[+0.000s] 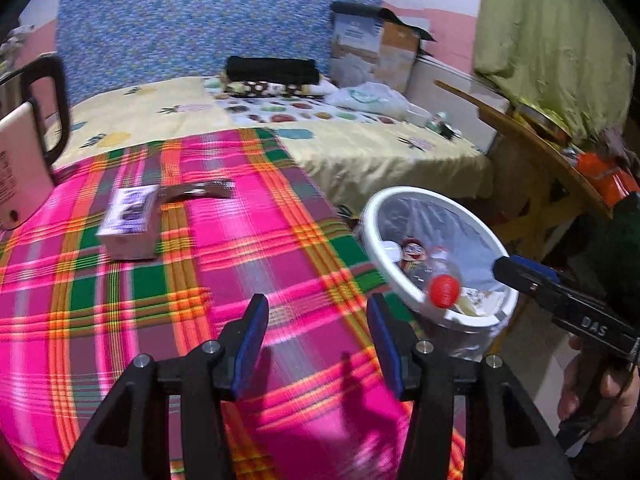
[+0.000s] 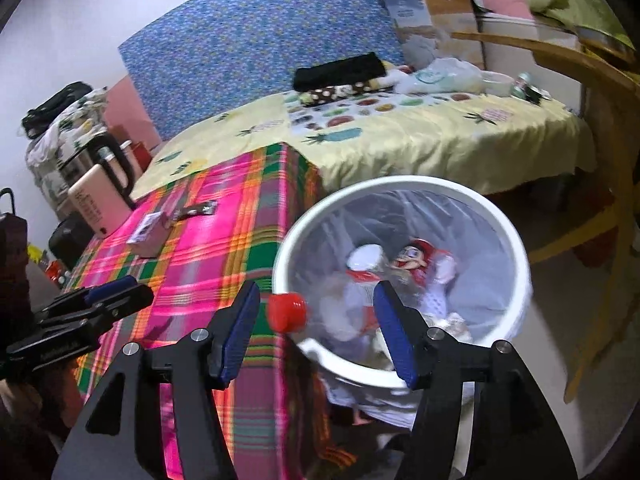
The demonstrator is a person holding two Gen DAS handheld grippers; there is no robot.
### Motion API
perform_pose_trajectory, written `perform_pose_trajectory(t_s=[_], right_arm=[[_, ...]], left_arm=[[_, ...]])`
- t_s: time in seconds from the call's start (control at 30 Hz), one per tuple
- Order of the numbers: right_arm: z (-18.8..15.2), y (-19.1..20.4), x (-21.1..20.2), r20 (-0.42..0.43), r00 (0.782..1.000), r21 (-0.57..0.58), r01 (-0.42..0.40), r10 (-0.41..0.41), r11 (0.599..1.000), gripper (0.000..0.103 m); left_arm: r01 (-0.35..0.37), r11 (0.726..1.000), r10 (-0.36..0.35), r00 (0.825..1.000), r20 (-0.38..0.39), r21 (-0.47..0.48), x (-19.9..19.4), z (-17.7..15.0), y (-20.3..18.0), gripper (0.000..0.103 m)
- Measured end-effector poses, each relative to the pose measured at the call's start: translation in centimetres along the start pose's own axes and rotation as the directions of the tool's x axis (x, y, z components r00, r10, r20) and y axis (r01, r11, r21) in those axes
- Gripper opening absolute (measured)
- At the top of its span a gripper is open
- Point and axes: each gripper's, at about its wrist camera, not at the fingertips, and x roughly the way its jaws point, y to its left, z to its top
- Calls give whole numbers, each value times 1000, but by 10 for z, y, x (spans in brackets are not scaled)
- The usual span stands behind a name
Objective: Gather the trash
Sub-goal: 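Move both open tools back toward the purple carton and brown wrapper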
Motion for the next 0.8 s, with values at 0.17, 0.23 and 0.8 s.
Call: perform_pose_trajectory(t_s=[0.17,0.23,0.8], right_arm=[[8,23,7,3,999,-75,-49,50,996,61],[12,31,11,1,998,-106,-65,65,992,61],[44,88,61,-71,993,-325,-113,95,939,61]], left_arm=[[-58,997,59,998,19,-44,-7,2,28,54],[-82,995,84,996,24,-59,-8,4,39,55],[-210,969,214,977,14,-126,24,37,111,65]])
